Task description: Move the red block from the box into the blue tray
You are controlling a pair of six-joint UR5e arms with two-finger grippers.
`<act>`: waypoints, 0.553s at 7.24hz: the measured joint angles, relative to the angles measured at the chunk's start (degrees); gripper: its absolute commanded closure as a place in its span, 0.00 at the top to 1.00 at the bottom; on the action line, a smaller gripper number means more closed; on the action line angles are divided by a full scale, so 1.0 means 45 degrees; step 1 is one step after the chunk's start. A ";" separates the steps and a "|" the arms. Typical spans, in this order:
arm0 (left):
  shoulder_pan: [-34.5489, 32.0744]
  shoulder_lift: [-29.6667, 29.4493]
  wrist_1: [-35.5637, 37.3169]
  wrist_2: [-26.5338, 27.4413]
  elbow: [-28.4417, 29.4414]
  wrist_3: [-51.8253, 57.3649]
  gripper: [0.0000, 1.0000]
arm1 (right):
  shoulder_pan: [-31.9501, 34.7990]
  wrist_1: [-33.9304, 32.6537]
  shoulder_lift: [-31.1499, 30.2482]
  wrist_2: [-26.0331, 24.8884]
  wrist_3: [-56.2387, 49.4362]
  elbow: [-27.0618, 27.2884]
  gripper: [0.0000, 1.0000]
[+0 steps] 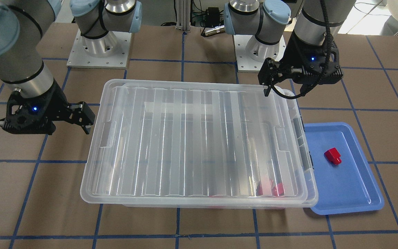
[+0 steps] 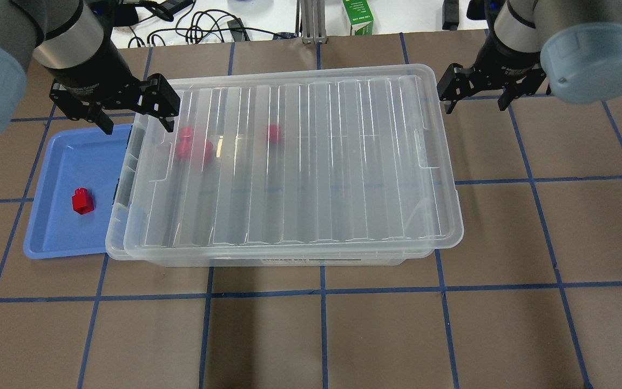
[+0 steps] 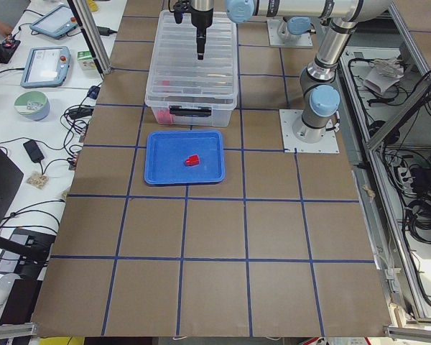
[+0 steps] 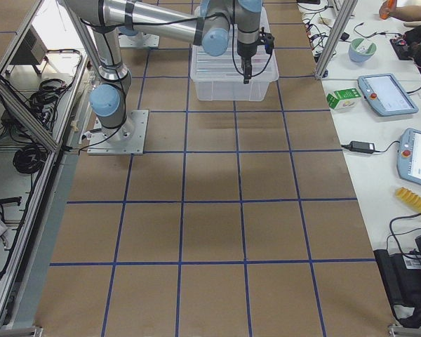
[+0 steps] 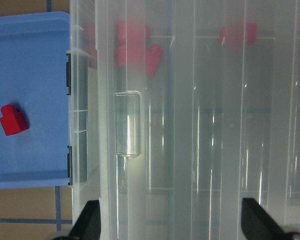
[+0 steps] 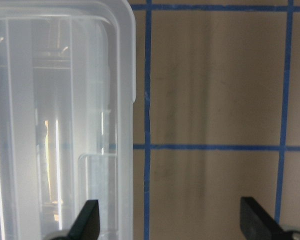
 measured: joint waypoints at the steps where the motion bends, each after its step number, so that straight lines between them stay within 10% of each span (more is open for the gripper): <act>1: 0.0026 0.0023 -0.0036 0.0089 -0.0019 0.0019 1.00 | 0.0451 0.1203 -0.0368 -0.0078 0.0865 -0.0819 1.00; 4: 0.0027 -0.0026 -0.0040 0.0064 -0.0008 -0.0091 1.00 | 0.1610 0.2695 -0.0785 -0.0470 0.2699 -0.1758 1.00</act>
